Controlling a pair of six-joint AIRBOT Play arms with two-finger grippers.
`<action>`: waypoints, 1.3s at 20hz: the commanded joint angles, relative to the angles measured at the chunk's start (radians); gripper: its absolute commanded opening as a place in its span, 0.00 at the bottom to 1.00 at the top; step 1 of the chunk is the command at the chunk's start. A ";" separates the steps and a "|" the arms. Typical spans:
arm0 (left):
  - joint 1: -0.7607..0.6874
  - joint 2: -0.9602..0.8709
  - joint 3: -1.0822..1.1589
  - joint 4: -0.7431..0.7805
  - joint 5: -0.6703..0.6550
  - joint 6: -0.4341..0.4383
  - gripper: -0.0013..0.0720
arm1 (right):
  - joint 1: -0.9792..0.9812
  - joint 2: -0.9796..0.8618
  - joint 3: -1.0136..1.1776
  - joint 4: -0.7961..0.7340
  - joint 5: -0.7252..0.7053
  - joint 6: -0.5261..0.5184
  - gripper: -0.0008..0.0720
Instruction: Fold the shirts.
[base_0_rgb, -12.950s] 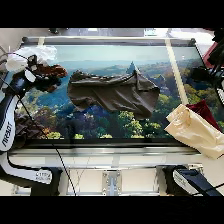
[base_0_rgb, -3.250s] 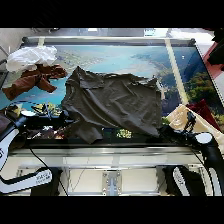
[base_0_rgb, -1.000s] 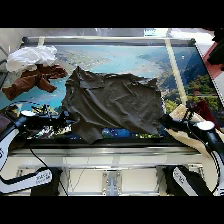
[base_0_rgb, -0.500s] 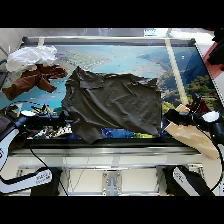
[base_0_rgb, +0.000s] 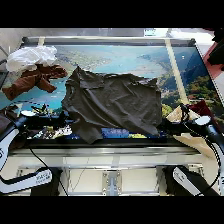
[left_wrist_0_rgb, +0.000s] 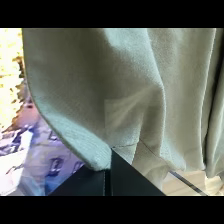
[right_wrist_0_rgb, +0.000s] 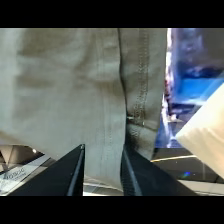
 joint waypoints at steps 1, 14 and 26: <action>0.000 0.000 0.001 0.000 -0.001 0.000 0.04 | 0.000 -0.005 -0.008 0.012 0.012 -0.014 0.42; 0.000 0.000 0.001 0.000 -0.001 0.000 0.04 | 0.000 -0.007 -0.044 -0.009 0.044 -0.018 0.42; 0.000 0.000 0.001 0.000 -0.001 0.001 0.04 | 0.000 -0.006 -0.044 0.247 -0.120 -0.151 0.05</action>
